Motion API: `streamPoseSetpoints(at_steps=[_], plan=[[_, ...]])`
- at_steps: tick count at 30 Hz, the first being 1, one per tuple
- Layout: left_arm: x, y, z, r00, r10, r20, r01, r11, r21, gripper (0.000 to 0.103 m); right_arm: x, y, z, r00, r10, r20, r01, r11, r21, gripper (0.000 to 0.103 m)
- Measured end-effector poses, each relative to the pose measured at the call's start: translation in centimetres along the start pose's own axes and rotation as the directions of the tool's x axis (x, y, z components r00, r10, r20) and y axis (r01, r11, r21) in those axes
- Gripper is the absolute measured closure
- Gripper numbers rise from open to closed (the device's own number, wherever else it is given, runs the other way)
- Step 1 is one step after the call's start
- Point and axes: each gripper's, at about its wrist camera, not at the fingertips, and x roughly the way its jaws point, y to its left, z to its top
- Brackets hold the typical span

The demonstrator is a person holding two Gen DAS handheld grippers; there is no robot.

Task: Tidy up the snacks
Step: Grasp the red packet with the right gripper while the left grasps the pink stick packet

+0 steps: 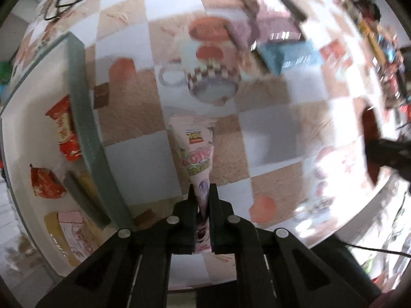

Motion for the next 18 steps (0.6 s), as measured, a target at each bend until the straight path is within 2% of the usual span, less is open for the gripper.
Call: streamPoseSetpoints(at_steps=[7, 10, 18], plan=[[-4.7, 2.5, -0.7, 0.994, -0.054, 0.093, 0.058, 0.997, -0.047, 0.095, -0.3, 1.5, 0.8, 1.000, 0.010, 0.010, -0.009, 0.999, -0.033, 0.082], [-6.5, 4.7, -1.8, 0.991, -0.062, 0.120, 0.072, 0.994, -0.078, 0.095, -0.4, 2.3, 1.1, 1.000, 0.016, 0.014, -0.015, 0.999, -0.048, 0.082], [-8.4, 7.6, -3.2, 0.983, -0.005, 0.184, 0.038, 0.984, -0.174, 0.095, -0.8, 6.9, 2.2, 0.999, 0.033, 0.020, -0.030, 0.990, -0.138, 0.082]])
